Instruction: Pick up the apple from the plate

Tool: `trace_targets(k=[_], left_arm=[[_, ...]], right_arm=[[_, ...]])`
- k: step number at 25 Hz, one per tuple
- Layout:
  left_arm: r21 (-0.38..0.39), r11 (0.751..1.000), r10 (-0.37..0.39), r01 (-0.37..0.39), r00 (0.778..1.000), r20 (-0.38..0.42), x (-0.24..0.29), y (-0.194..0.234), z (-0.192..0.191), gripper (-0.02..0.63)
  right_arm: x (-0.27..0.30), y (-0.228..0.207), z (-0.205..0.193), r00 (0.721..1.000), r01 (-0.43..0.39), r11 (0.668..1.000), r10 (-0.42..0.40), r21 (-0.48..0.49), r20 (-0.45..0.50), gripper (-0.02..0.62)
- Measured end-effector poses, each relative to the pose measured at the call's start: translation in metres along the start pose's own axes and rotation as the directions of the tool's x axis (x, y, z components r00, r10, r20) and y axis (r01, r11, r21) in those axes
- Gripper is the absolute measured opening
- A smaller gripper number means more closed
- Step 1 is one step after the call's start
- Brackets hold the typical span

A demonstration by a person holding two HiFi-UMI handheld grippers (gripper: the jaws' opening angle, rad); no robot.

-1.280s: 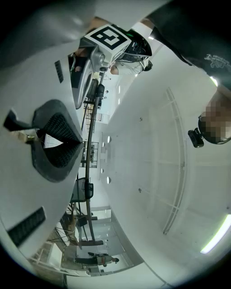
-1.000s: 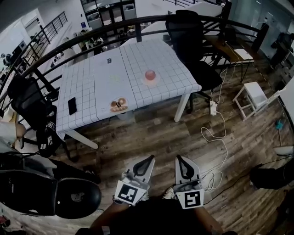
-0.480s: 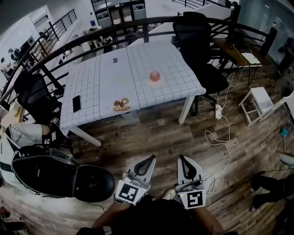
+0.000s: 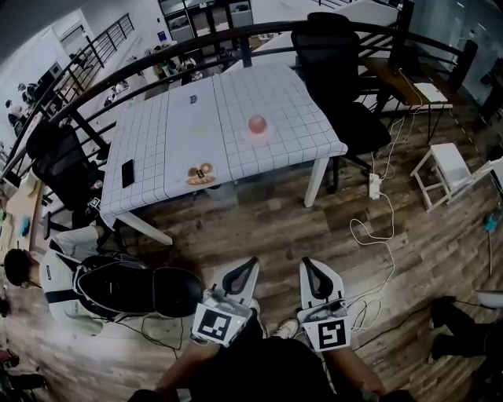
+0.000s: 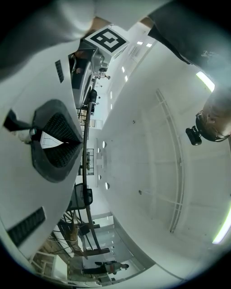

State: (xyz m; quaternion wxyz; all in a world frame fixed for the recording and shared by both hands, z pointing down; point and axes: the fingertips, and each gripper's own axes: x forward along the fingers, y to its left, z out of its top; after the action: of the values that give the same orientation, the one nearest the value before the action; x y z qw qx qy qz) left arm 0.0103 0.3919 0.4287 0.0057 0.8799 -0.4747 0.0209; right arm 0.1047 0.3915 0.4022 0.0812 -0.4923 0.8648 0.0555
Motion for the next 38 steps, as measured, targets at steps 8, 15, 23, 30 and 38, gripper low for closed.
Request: trace_targets(k=[8, 15, 23, 30, 38], left_arm=[[-0.005, 1.0, -0.012, 0.012, 1.0, 0.006, 0.033, 0.028, -0.005, 0.022], [0.02, 0.999, -0.043, 0.042, 0.999, 0.012, 0.072, 0.077, -0.006, 0.021], [0.007, 0.997, -0.075, 0.075, 0.997, 0.012, 0.095, 0.131, -0.009, 0.021], [-0.011, 0.998, -0.059, 0.059, 0.997, 0.059, 0.102, 0.161, 0.002, 0.021], [-0.018, 0.999, -0.032, 0.033, 0.998, 0.048, 0.125, 0.178, 0.0, 0.021]], right_arm=[[0.043, -0.008, -0.012, 1.0, -0.022, 1.0, 0.022, -0.009, -0.017, 0.023], [0.105, -0.018, -0.03, 0.999, -0.018, 1.0, 0.017, -0.009, -0.042, 0.023], [0.163, -0.017, -0.043, 0.998, -0.001, 0.999, -0.001, -0.041, -0.061, 0.023], [0.19, -0.011, -0.044, 0.997, 0.024, 0.999, -0.026, -0.032, -0.068, 0.023], [0.222, -0.025, -0.059, 0.998, 0.001, 1.0, -0.003, -0.031, -0.068, 0.023]])
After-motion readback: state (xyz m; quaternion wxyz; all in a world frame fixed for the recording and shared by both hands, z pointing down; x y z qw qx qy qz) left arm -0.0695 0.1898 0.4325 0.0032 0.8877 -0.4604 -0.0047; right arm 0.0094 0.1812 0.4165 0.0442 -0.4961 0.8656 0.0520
